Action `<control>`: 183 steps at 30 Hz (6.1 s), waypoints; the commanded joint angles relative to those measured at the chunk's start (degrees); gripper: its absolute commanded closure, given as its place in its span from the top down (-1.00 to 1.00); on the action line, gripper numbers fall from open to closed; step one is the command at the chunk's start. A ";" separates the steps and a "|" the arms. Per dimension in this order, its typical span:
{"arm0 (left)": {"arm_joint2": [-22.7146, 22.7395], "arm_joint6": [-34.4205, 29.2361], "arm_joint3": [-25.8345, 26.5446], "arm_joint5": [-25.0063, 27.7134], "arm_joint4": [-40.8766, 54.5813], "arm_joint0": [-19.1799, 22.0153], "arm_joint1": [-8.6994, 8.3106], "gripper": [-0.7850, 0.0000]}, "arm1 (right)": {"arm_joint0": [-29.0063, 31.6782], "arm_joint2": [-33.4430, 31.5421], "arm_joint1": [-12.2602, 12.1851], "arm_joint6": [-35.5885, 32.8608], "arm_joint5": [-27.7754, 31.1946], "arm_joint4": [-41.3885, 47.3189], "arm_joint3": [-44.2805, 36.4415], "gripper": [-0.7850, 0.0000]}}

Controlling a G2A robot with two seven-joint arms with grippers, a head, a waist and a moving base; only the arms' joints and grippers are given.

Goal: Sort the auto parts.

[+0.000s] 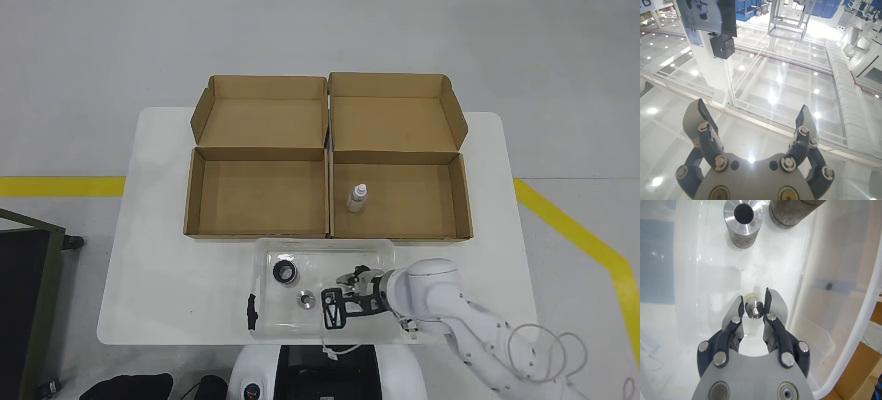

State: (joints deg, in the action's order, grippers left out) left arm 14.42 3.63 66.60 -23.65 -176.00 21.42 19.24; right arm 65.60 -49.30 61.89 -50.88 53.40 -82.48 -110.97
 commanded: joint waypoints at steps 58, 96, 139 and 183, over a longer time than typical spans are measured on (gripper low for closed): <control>0.00 0.00 0.00 0.00 0.00 0.00 0.00 1.00 | -4.13 -11.37 0.15 58.54 -6.95 15.71 -3.97 -1.00; 0.00 0.00 0.00 0.00 0.00 0.00 0.00 1.00 | -4.94 -18.11 0.97 62.61 -11.58 13.66 -9.58 -1.00; 0.00 0.00 0.00 0.00 0.00 0.00 0.00 1.00 | 4.35 -29.49 -2.99 28.24 -3.71 10.38 3.79 -1.00; 0.00 0.00 0.00 0.00 0.00 0.00 0.00 1.00 | -18.80 -8.19 0.39 13.86 -6.01 10.00 28.28 -0.44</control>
State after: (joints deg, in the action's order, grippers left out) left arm 14.42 3.63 66.60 -23.65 -176.00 21.42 19.24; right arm 46.98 -57.68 62.24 -36.98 47.34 -72.50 -82.87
